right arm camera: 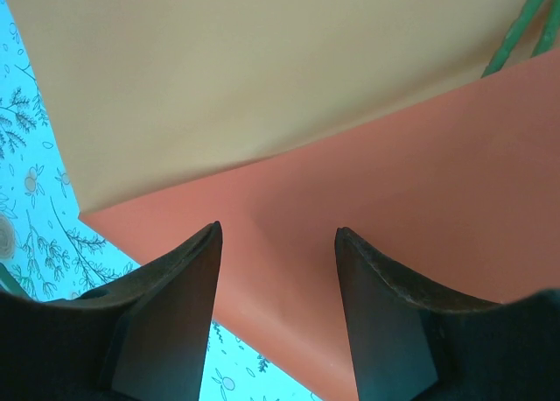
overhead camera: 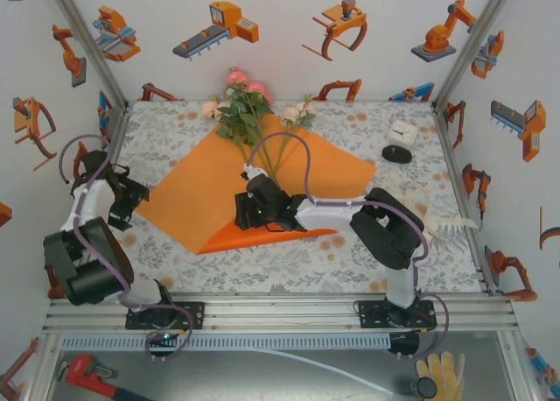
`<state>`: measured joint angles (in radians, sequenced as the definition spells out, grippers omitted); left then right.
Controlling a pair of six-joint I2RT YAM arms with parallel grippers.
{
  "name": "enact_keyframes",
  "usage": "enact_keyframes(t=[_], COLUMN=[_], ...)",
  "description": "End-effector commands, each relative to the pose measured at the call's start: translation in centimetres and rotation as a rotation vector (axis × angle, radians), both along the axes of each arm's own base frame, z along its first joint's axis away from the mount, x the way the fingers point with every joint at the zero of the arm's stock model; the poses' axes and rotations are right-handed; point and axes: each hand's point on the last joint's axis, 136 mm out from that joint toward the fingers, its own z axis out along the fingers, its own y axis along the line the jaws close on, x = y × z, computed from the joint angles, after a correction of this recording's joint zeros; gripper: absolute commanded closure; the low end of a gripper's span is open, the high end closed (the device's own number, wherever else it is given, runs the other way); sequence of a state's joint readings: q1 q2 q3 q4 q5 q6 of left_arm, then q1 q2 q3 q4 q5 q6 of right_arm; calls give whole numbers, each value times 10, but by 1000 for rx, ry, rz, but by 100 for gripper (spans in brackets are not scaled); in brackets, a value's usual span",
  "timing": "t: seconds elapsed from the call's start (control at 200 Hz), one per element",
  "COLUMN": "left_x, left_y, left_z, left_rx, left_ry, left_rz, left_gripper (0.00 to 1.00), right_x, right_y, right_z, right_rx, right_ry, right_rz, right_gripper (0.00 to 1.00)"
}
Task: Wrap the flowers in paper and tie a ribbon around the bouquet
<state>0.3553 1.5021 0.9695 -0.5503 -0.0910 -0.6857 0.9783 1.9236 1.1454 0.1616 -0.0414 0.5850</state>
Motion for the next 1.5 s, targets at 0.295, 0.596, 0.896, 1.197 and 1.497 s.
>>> enact_keyframes(t=[0.295,0.596,0.896,1.197,1.497], left_x=[61,71,25,36,64], left_y=[-6,-33,5,-22,-52], left_z=[-32,-48,-25,-43,-63], left_rx=[-139,-297,-51,-56,-150], left_ry=[-32,-103,37,124,83], left_rz=[-142,-179,-26,-188,-243], left_gripper=[32,40,29,25,34], right_x=[-8,-8,-7,-7,-9], right_y=[8,6,5,6,2], right_z=[3,-9,-13,-17,-18], right_rx=[68,64,58,59,49], right_ry=[-3,17,25,39,45], right_rz=[65,61,50,45,36], right_gripper=[48,48,48,48,48])
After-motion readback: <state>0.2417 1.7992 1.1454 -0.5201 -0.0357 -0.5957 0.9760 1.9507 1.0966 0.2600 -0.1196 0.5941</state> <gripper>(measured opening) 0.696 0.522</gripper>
